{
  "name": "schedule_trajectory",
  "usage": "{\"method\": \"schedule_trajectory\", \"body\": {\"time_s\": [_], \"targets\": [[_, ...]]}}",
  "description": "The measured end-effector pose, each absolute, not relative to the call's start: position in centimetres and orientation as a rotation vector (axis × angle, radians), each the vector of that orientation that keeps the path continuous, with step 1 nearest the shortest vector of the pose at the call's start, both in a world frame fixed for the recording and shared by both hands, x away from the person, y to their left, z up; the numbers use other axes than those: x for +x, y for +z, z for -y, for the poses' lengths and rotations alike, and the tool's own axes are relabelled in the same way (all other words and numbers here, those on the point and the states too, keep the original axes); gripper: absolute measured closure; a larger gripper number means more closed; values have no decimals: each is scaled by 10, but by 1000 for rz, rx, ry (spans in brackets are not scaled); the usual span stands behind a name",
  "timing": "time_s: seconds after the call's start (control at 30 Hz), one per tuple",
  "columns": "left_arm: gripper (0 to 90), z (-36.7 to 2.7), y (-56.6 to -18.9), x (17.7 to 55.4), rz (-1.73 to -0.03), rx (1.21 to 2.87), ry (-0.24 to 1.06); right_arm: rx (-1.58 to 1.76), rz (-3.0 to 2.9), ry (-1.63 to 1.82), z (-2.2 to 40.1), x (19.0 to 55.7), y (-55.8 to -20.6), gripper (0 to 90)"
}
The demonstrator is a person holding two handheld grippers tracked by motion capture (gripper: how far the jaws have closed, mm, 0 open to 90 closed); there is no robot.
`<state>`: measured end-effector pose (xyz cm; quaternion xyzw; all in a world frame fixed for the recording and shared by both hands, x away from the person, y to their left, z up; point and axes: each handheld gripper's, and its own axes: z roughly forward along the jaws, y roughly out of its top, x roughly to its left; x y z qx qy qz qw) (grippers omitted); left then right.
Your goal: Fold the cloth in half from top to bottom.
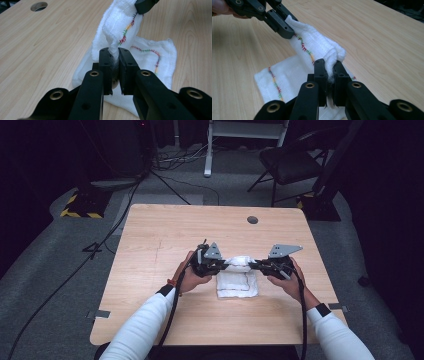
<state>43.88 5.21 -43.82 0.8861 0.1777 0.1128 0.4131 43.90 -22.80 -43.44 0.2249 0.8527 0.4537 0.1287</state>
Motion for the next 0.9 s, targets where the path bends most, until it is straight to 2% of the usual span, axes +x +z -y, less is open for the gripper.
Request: {"method": "schedule_trajectory", "body": {"time_s": [0.9], "targets": [[778, -49, -466, 407, -370, 2352, 265, 646, -2645, 1200, 243, 415, -469, 790]]}}
